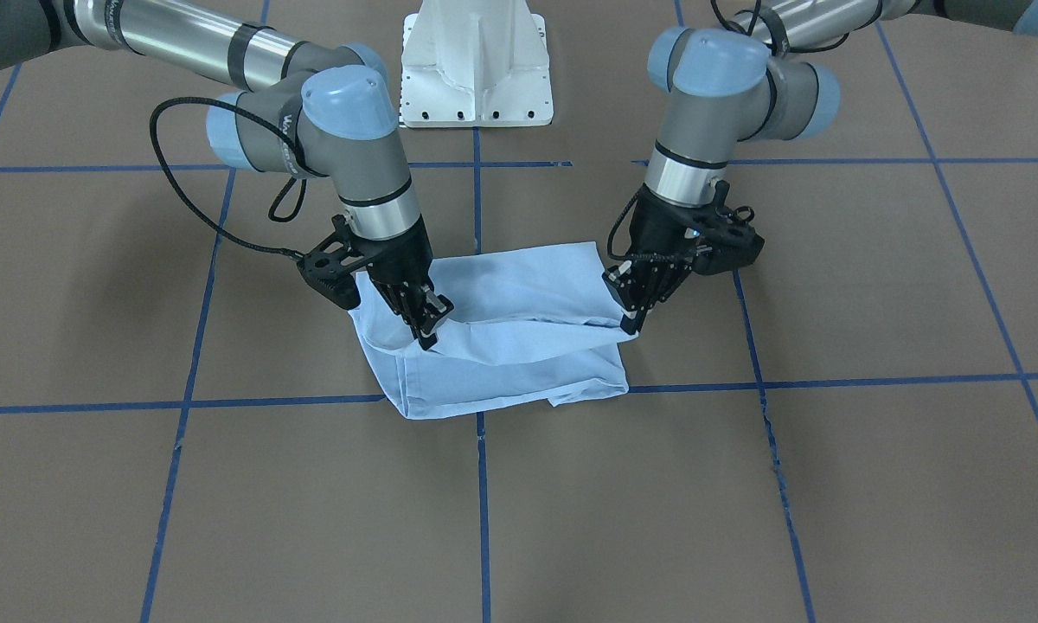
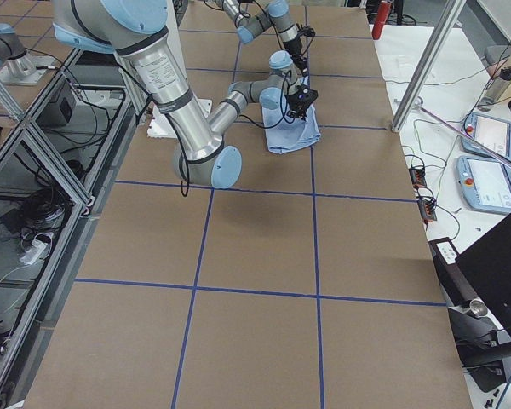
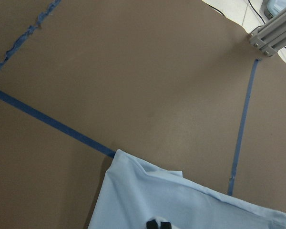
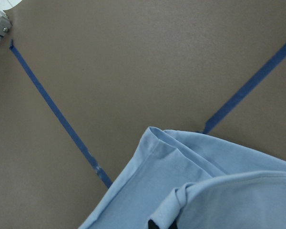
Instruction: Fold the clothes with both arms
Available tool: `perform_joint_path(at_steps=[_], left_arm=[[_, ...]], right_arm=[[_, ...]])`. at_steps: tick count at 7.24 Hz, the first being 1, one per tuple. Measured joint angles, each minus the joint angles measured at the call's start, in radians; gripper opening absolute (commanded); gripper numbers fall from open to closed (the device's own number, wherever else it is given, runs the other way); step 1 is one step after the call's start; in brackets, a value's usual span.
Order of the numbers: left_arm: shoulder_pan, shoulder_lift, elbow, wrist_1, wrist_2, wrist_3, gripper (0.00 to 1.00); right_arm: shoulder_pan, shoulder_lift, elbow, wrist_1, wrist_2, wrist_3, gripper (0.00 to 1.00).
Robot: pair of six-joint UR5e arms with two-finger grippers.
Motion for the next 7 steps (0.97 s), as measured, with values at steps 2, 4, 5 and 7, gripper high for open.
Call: perform_joint_path(at_steps=[2,4,5,7], left_arm=[[-0.094,-0.064,0.293,-0.235,0.001,0.138,0.59],[-0.146,-0.08,0.343,-0.299,-0.008,0.224,0.59],[-0.156,-0.077,0.312,-0.3,-0.032,0.234,0.59],[-0.17,-0.033,0.204,-0.299,-0.118,0.234,0.59]], right_arm=[[0.086,0.094,-0.251,0.172,0.076,-0.136,1.0],[0.185,0.111,-0.314,0.217,0.205,-0.28,1.0],[0.197,0.111,-0.309,0.22,0.225,-0.297,1.0],[0.176,0.097,-0.273,0.219,0.23,-0.293,0.0]])
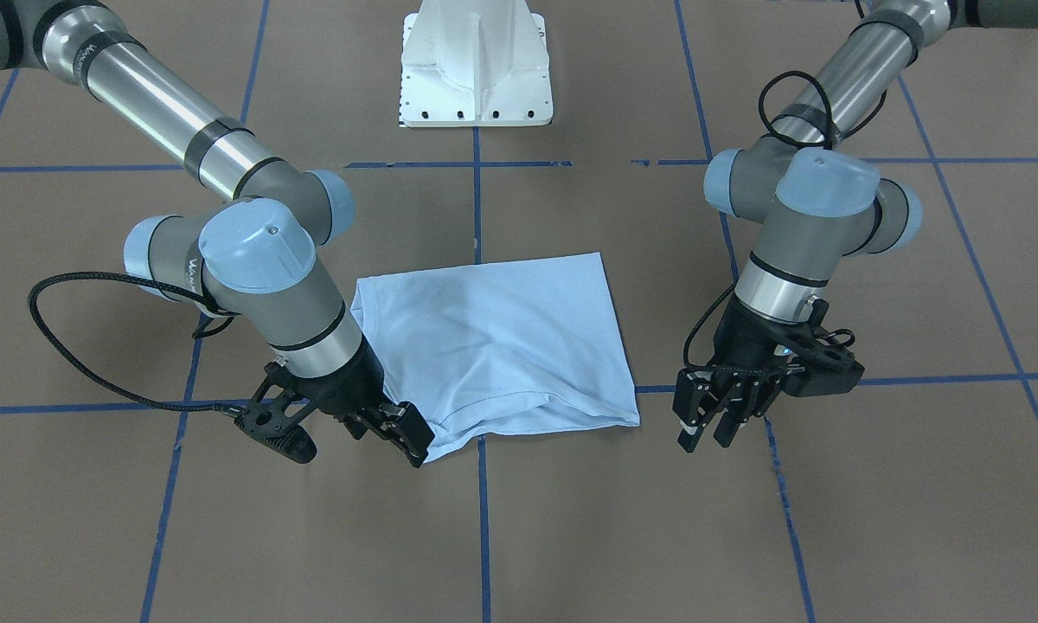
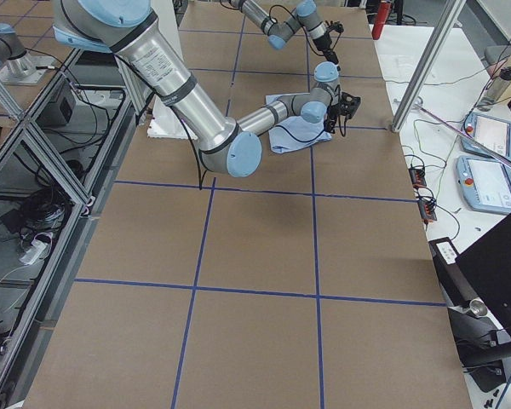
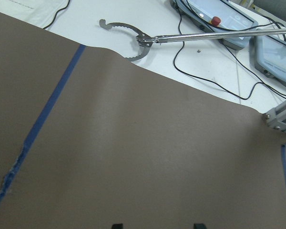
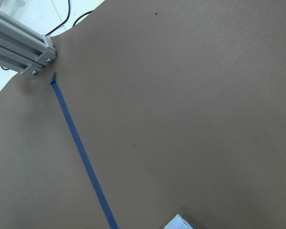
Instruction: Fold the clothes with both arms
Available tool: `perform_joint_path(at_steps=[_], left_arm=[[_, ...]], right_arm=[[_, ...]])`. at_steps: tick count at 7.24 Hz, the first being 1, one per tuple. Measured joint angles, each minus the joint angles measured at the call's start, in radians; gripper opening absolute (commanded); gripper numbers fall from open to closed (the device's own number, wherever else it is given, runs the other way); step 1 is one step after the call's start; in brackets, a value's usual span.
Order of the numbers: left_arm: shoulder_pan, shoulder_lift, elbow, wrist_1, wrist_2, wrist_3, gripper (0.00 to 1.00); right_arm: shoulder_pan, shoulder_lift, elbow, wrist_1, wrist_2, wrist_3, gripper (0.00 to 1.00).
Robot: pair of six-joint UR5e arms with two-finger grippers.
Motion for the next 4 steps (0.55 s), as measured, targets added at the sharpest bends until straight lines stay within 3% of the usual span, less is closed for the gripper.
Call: perform_joint_path(at_steps=[2,4], left_arm=[[-0.004,0.042,-0.081,0.001,-0.041,-0.003,0.59],[-0.005,0.05,-0.098,0.001,-0.047,-0.013,0.59]], right_arm=[[-0.094,-0.017,0.016,0.001,-0.072,0.011,0.0],[-0.143,-0.022,0.009,0.0,-0.142,0.002,0.0]])
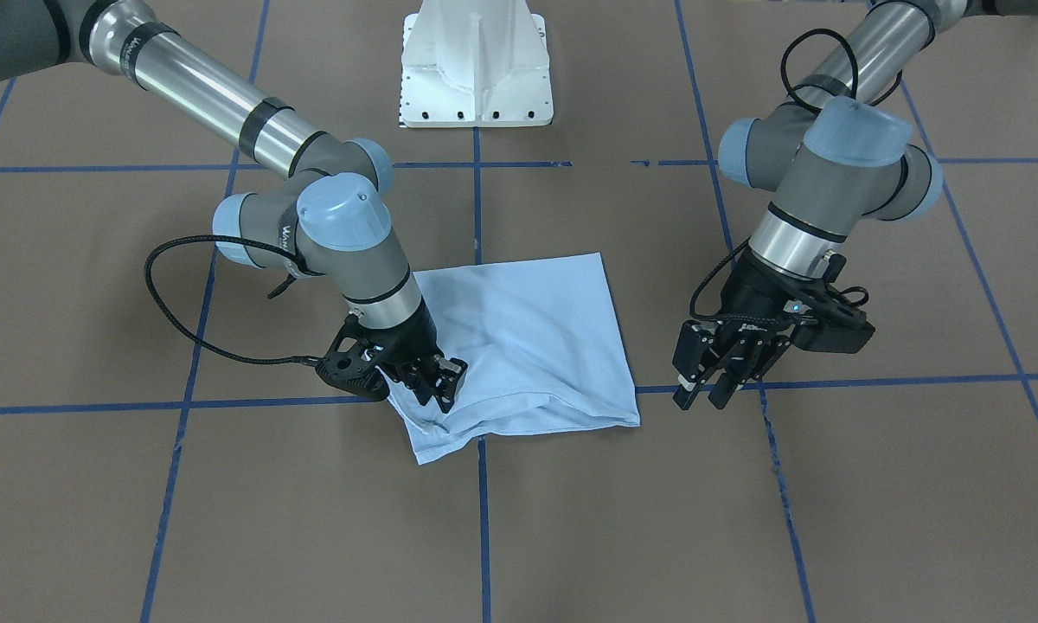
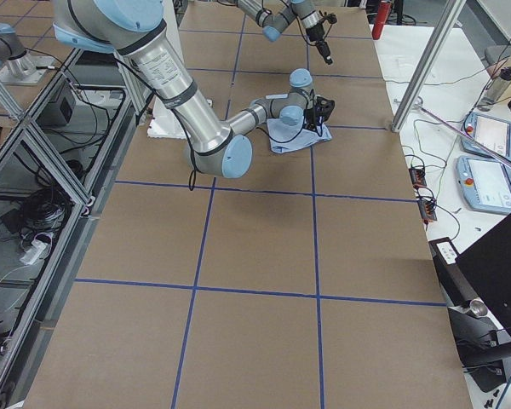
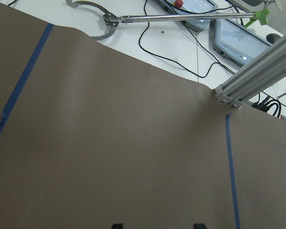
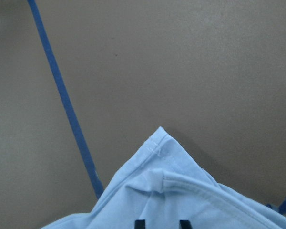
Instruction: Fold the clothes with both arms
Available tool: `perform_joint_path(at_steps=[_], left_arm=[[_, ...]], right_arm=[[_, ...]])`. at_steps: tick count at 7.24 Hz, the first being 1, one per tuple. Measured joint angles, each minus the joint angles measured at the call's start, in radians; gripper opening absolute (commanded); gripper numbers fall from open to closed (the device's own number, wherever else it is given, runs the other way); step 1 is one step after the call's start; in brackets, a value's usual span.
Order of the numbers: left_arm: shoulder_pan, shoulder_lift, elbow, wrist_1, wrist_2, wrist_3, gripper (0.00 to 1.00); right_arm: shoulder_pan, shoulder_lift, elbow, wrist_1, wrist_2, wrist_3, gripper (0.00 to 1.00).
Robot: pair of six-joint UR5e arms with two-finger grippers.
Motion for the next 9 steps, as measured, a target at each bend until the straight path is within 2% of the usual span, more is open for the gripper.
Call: perform_joint_path(at_steps=[4,7,9], left_arm=[[0.001,0.02,-0.042,0.022,-0.001,-0.035,0.59],[0.003,0.033,-0.069,0.055,-0.001,-0.036,0.58],[0.002,0.048,-0.069,0.054,-0.007,-0.025,0.57]], right_arm=[[0.029,0.022,-0.084,0.005,-0.039,-0.057,0.0],[0.158,-0.012,-0.114,0.004,0.056,-0.17,0.0],[0.19,-0.039,-0.073,0.001,0.096,-0.198,0.0]])
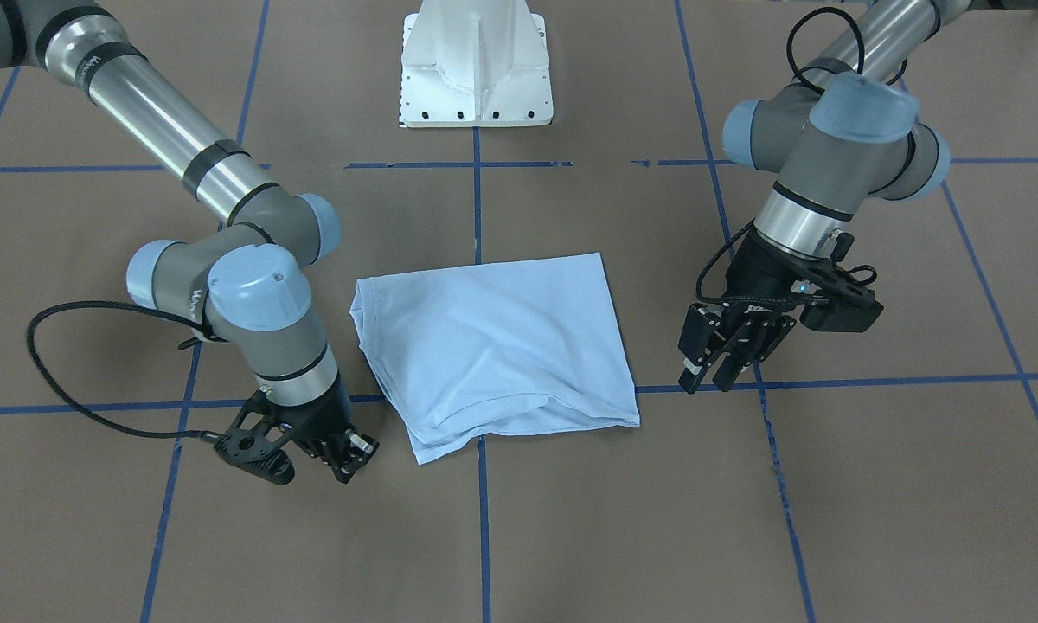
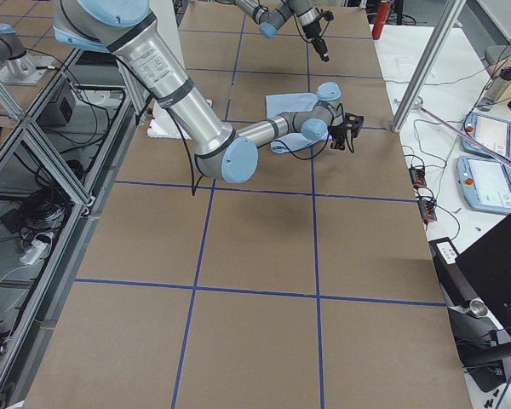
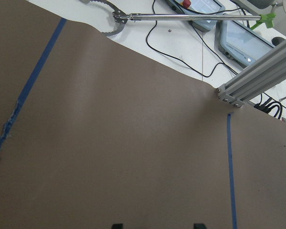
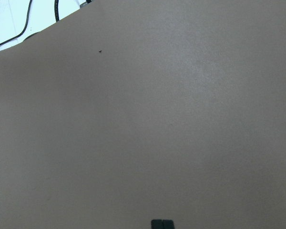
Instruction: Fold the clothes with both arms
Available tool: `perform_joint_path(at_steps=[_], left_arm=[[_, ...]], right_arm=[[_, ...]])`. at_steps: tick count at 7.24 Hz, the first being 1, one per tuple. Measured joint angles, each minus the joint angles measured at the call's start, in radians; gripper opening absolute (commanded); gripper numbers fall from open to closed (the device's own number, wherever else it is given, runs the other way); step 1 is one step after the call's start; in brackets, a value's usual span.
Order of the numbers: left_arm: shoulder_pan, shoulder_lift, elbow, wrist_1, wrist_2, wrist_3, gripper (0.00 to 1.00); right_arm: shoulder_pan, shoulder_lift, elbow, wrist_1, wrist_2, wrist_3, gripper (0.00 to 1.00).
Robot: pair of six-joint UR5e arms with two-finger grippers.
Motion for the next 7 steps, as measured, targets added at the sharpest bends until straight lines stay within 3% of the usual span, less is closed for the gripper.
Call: perform_joint_path(at_steps=[1,2,5,7], left_arm=[[-0.01,0.019,-0.001,-0.003,-0.017,0.036,0.57],[-0.04,0.037,-0.001,-0.004,-0.047,0.1,0.57],[-0.3,0.112,0.023,0.017,-0.268,0.467,0.56],[-0.497,0.111,0.1,0.095,-0.386,0.776,0.54]], right_arm=[[0.035,-0.043,0.041,-0.001,0.05,-0.031,0.18],[0.095,-0.095,0.082,-0.002,0.125,-0.101,0.22],[0.366,-0.223,0.153,-0.056,0.373,-0.43,0.24],[0.486,-0.211,0.156,-0.234,0.432,-0.709,0.23]])
